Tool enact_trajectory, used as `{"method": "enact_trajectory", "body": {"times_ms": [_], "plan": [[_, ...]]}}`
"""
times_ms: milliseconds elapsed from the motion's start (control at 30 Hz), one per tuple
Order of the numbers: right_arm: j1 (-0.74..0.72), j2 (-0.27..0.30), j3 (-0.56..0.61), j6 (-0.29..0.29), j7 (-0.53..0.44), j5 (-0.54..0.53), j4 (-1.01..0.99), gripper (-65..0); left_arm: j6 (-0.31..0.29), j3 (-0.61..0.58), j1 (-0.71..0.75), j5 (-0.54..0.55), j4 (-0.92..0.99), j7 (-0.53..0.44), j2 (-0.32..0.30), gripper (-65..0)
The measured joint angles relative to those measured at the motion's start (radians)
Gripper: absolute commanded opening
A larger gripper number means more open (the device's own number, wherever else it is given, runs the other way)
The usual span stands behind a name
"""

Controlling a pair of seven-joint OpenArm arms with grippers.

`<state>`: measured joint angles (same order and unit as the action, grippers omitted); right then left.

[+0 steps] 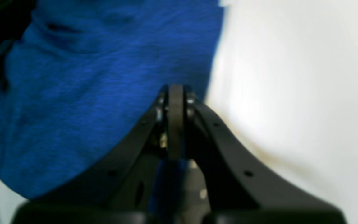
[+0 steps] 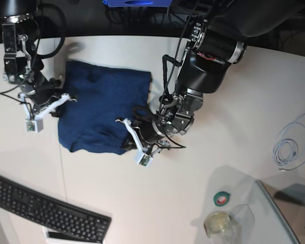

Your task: Layout the t-shirt on the table in an organized manner, then fold the t-shirt properly

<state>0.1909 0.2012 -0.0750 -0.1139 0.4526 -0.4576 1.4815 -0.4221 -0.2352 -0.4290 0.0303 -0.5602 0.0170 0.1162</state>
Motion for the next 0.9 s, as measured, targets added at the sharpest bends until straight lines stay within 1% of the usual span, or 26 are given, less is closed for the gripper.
{"method": "enact_trajectory", "body": {"times_ms": [100, 167, 200, 267, 300, 367, 433, 500, 567, 633, 667, 733, 800, 867, 900], "plan": [[0.043, 0.003, -0.035, 0.000, 0.000, -0.001, 0.088, -63.6, 0.002, 0.003, 0.020, -0.001, -0.122, -0.007, 0.002, -65.0], [0.076, -0.002, -0.063, 0.000, -0.006, -0.003, 0.148, -63.6, -0.003, 0.006, 0.056, 0.003, -0.243, 0.002, -0.006, -65.0], [0.090, -0.003, -0.079, -0.001, -0.003, -0.003, 0.172, -63.6, -0.017, 0.023, 0.086, 0.008, -0.315, 0.039, -0.019, -65.0], [0.116, 0.002, -0.105, -0.003, 0.000, -0.002, 0.202, -63.6, -0.014, 0.068, 0.162, -0.002, -0.467, 0.126, -0.058, -65.0], [0.137, 0.015, -0.116, -0.002, -0.002, -0.002, 0.215, -63.6, 0.008, 0.092, 0.217, -0.005, -0.551, 0.145, -0.087, -65.0], [0.180, 0.069, -0.115, -0.007, -0.004, -0.002, 0.225, -63.6, -0.011, 0.111, 0.322, -0.008, -0.680, 0.159, -0.174, -65.0], [0.212, 0.098, -0.120, 0.003, 0.006, 0.006, 0.225, -63.6, 0.005, 0.117, 0.423, -0.009, -0.783, 0.167, -0.262, -65.0], [0.259, 0.109, -0.132, -0.003, -0.010, -0.003, 0.229, -63.6, -0.008, 0.124, 0.529, 0.002, -0.871, 0.156, -0.338, -65.0], [0.333, 0.106, -0.156, -0.006, -0.005, -0.001, 0.243, -63.6, -0.013, 0.121, 0.640, -0.001, -0.938, 0.155, -0.407, -65.0], [0.417, 0.105, -0.177, -0.002, 0.003, 0.001, 0.283, -63.6, -0.010, 0.132, 0.747, 0.000, -0.989, 0.159, -0.454, -65.0], [0.462, 0.105, -0.184, -0.003, 0.001, 0.001, 0.306, -63.6, -0.011, 0.145, 0.805, 0.001, -1.011, 0.156, -0.467, -65.0], [0.535, 0.108, -0.190, -0.003, -0.002, 0.002, 0.342, -63.6, -0.011, 0.157, 0.885, 0.000, -1.020, 0.160, -0.465, -65.0], [0.591, 0.108, -0.185, -0.005, -0.015, -0.007, 0.359, -63.6, -0.012, 0.154, 0.926, 0.001, -1.017, 0.156, -0.459, -65.0], [0.640, 0.100, -0.184, -0.011, -0.007, -0.005, 0.353, -63.6, -0.013, 0.132, 0.949, 0.002, -0.995, 0.146, -0.457, -65.0], [0.665, 0.099, -0.184, -0.011, -0.007, -0.008, 0.338, -63.6, -0.001, 0.109, 0.957, -0.002, -0.971, 0.143, -0.457, -65.0]]}}
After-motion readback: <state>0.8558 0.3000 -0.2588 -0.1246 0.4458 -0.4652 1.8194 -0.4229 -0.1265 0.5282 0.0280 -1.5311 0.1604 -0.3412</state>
